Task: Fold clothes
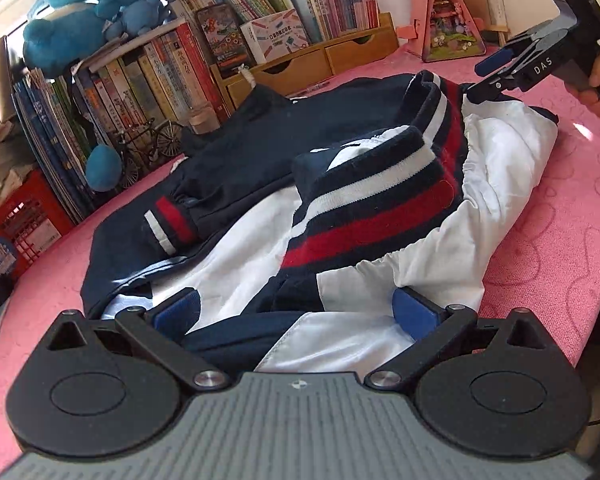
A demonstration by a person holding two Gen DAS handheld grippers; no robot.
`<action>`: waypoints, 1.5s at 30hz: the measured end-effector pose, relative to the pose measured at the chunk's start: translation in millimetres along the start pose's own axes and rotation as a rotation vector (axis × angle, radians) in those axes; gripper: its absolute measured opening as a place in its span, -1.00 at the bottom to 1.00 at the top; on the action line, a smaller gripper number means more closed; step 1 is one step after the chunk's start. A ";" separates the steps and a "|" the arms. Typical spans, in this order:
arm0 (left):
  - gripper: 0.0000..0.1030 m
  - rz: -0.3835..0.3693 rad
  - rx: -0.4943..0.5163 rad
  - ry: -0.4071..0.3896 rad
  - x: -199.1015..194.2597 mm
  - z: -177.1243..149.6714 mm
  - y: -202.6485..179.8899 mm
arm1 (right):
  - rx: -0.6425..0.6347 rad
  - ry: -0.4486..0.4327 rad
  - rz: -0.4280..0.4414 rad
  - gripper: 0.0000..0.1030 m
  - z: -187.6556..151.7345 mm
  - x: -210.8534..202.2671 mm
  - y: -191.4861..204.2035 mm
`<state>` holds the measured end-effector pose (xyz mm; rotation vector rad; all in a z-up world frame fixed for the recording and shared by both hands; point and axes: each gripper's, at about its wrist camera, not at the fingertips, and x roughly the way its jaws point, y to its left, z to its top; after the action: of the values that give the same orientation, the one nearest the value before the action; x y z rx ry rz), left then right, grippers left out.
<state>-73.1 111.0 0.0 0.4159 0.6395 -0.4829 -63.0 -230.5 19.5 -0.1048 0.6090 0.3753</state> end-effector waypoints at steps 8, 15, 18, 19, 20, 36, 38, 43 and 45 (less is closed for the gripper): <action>1.00 -0.195 -0.311 -0.070 -20.2 -11.8 52.9 | -0.035 0.019 0.095 -0.62 -4.2 11.3 35.9; 1.00 -0.183 -0.237 -0.058 -5.1 27.6 69.3 | -0.071 0.009 0.040 -0.63 -21.5 -47.1 31.0; 1.00 -0.208 -0.259 0.065 27.4 27.3 63.2 | -0.070 0.038 0.028 -0.64 -36.9 -61.2 27.3; 1.00 -0.230 -0.274 0.086 33.9 25.1 61.9 | -0.074 0.046 0.035 -0.66 -43.2 -64.6 27.7; 1.00 -0.254 -0.287 0.104 38.9 22.9 60.4 | -0.077 0.055 0.041 -0.66 -49.6 -67.9 28.2; 1.00 -0.317 -0.145 -0.127 -25.6 12.0 53.0 | -0.034 0.036 0.137 0.68 -29.2 -47.4 8.6; 1.00 -0.383 -0.281 -0.015 6.0 17.9 61.6 | -0.022 0.069 0.149 0.72 -24.0 -31.0 10.7; 0.57 -0.401 -0.396 -0.025 29.8 17.0 56.4 | 0.029 0.117 0.190 -0.14 -30.4 -8.4 22.0; 0.03 -0.334 -0.408 -0.101 12.0 9.2 45.3 | -0.018 0.091 0.173 -0.62 -32.8 -17.7 34.4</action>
<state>-35.8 139.5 8.8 -0.1043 0.6932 -0.6687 -106.9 -210.9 3.3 -0.0872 0.7071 0.5460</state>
